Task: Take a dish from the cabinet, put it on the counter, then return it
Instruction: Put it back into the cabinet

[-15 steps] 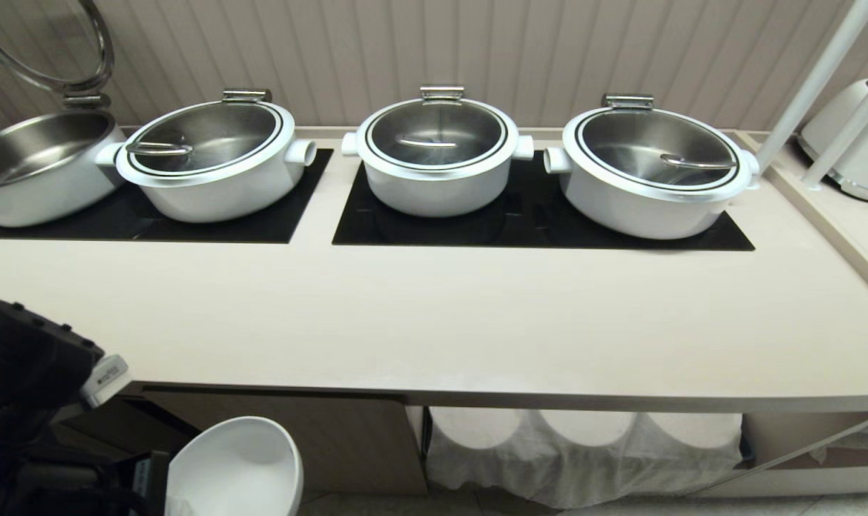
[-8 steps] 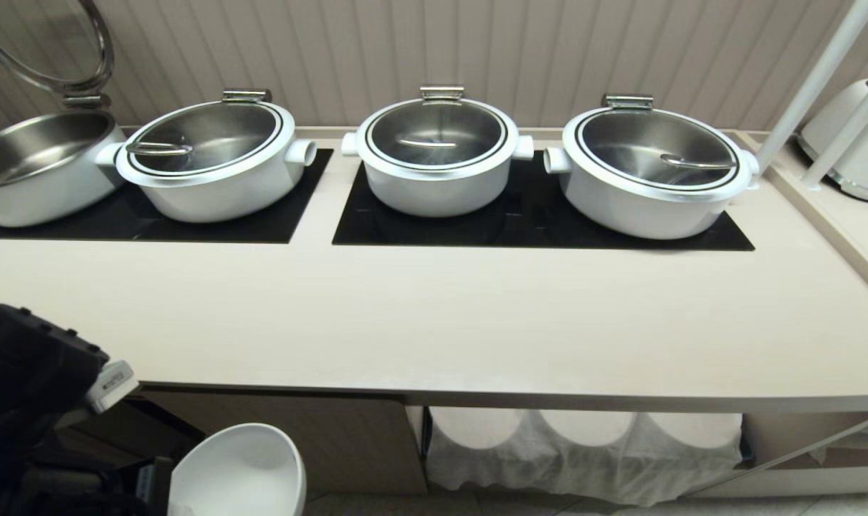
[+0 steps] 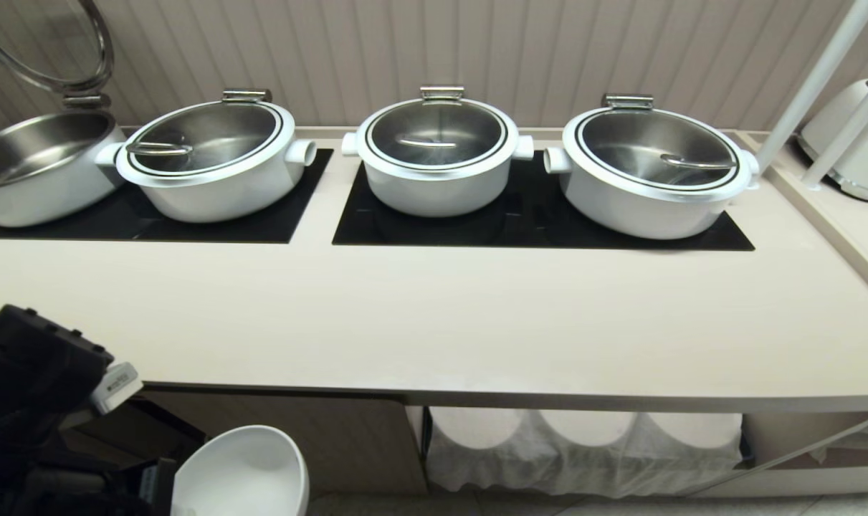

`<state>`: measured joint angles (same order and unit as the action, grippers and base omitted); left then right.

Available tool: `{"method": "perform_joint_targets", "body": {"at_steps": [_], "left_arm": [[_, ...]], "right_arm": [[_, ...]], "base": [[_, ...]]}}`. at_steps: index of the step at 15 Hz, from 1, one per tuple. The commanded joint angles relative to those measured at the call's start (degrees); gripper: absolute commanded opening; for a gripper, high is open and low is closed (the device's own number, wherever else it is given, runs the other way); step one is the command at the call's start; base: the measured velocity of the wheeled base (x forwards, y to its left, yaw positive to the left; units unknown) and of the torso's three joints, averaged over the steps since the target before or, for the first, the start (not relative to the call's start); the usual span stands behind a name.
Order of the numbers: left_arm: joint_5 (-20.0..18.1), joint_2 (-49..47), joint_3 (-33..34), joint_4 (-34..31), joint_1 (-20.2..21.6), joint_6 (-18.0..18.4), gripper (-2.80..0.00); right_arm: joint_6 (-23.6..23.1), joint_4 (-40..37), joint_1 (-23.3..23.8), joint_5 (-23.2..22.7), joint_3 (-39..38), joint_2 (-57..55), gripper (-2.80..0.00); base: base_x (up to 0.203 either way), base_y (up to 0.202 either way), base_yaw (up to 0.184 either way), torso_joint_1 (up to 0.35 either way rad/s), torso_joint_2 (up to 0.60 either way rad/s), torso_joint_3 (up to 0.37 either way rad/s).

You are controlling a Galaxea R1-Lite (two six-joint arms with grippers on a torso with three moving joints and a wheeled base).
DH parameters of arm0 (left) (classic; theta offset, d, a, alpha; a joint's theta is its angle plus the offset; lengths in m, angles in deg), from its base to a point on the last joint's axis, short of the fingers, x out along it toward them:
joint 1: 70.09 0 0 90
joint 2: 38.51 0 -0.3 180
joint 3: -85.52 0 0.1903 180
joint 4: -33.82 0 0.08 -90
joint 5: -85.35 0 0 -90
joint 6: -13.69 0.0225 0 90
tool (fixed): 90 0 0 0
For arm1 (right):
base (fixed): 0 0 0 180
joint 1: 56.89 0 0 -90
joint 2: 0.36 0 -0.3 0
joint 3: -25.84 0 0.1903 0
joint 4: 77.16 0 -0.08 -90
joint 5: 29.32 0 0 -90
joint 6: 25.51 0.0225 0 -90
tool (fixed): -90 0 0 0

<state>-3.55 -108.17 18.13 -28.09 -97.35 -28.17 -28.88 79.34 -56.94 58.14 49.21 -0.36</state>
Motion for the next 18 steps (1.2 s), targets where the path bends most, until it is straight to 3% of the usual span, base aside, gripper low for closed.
{"method": "perform_joint_targets", "body": {"at_steps": [1, 18], "left_arm": [[0.04, -0.47, -0.01, -0.23, 0.01, -0.24, -2.8], [-1.98, -0.21, -0.28, -0.31, -2.8, 0.2, -2.8]], "right_arm": [[-0.05, 0.05, -0.04, -0.01, 0.0, 0.0, -2.8], [-0.05, 0.05, 0.05, -0.01, 0.0, 0.0, -2.8]], "base": [[0.0, 0.0, 0.0, 0.0, 0.0, 0.0], [0.0, 0.0, 0.0, 0.0, 0.0, 0.0]]}}
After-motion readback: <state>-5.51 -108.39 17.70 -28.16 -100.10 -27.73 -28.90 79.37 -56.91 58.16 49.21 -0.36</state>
